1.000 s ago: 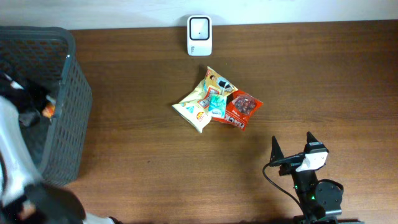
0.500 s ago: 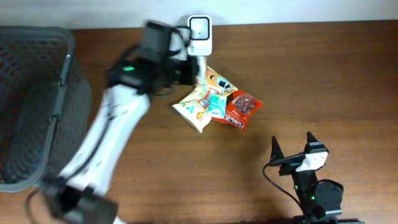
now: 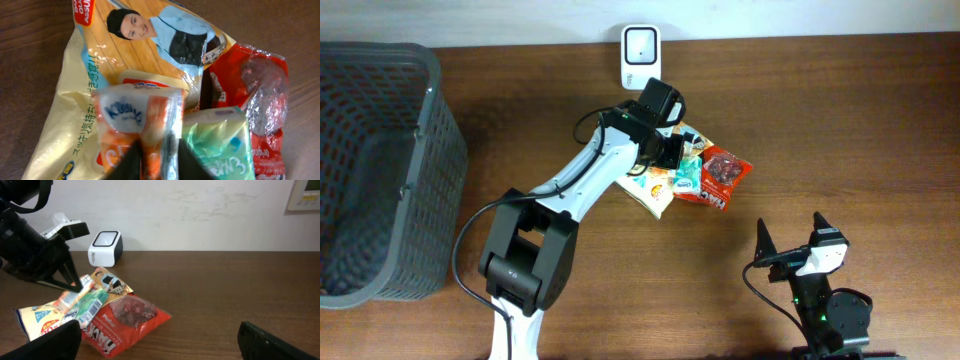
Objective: Scan the item barcode
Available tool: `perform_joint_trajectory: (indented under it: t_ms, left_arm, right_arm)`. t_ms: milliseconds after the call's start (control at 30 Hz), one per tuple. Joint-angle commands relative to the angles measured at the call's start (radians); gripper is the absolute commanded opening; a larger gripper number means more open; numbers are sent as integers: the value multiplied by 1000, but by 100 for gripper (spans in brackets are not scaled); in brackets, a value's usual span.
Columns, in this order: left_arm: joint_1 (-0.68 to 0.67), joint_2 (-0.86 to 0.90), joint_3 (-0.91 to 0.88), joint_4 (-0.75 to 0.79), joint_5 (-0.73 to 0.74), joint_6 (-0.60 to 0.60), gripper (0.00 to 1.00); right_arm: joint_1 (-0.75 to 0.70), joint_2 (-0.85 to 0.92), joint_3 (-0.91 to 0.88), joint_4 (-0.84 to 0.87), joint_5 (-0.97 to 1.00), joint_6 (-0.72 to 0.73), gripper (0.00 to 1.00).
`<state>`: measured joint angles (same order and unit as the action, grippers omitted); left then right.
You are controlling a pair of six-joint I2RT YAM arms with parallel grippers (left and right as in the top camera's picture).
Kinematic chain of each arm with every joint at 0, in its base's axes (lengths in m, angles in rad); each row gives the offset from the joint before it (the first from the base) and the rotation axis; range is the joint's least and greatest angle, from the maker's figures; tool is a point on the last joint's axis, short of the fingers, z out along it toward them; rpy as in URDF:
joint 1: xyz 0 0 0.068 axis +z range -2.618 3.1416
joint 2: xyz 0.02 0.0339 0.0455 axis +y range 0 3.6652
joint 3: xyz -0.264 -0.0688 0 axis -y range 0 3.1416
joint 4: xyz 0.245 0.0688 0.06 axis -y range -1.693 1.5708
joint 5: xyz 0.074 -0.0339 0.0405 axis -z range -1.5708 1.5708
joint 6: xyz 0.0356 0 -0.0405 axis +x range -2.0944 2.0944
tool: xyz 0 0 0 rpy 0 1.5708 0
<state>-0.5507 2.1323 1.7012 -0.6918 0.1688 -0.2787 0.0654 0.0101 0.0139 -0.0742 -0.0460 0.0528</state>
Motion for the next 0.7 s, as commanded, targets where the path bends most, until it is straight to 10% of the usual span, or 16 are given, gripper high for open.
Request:
perform_joint_trajectory:
  t_ms: [0,200,467,533,667]
  left_arm:
    - [13,16,-2,-8,-113,8,31]
    - [124,2,67,-122,-267,7,54]
    - [166,-97,163,-226,-28,4,79]
    - [162,-111,163,-222,111,4,73]
    - [64,-54,129,-227,97,4,13]
  right_arm:
    - [6,-6,-8,-1,2,4,98]
    - [6,-6,-8,-1,2,4,98]
    - [6,-6,-8,-1,2,4,98]
    - [6,-6,-8,-1,2,4,98]
    - [6,-6,-8,-1,2,5,98]
